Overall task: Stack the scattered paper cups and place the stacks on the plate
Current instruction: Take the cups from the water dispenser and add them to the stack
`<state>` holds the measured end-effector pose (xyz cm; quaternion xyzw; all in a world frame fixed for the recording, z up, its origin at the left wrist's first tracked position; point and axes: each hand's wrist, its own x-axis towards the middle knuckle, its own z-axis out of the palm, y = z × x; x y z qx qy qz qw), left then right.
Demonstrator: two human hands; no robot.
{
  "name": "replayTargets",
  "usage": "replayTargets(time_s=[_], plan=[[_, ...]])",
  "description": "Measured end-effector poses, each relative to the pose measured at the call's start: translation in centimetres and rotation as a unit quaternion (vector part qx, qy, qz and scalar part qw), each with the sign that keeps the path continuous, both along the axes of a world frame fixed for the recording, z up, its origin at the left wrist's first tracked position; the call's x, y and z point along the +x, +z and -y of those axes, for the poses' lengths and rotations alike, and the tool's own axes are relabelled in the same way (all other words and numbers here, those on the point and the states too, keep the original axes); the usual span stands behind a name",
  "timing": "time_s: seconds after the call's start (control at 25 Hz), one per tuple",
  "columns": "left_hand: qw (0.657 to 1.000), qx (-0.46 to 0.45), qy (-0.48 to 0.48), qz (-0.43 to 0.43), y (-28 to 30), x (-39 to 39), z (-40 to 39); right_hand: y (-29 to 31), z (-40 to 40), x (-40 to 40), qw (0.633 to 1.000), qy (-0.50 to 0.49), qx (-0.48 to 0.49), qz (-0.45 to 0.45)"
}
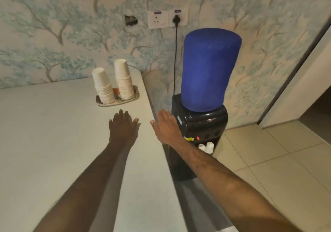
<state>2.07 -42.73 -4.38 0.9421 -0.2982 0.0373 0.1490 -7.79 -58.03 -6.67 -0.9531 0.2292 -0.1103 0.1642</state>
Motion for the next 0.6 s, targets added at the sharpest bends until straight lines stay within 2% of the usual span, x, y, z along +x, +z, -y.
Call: replayTargets(time_s=[0.24, 0.4, 0.6], plan=[[0.999, -0.007, -0.014, -0.035, -1.5, -4.2, 6.7, -2.3, 6.3, -4.9, 1.0, 0.016, 0.001, -0.009], [0.999, -0.019, -0.036, -0.034, -2.6, -3.9, 11.2, -4.8, 10.1, -7.2, 1.0, -0.004, 0.011, -0.02], [0.998, 0.006, -0.061, -0.023, -3.6, -5.5, 16.4, -6.6, 13.7, -9.5, 0.999, -0.015, 0.012, -0.032]])
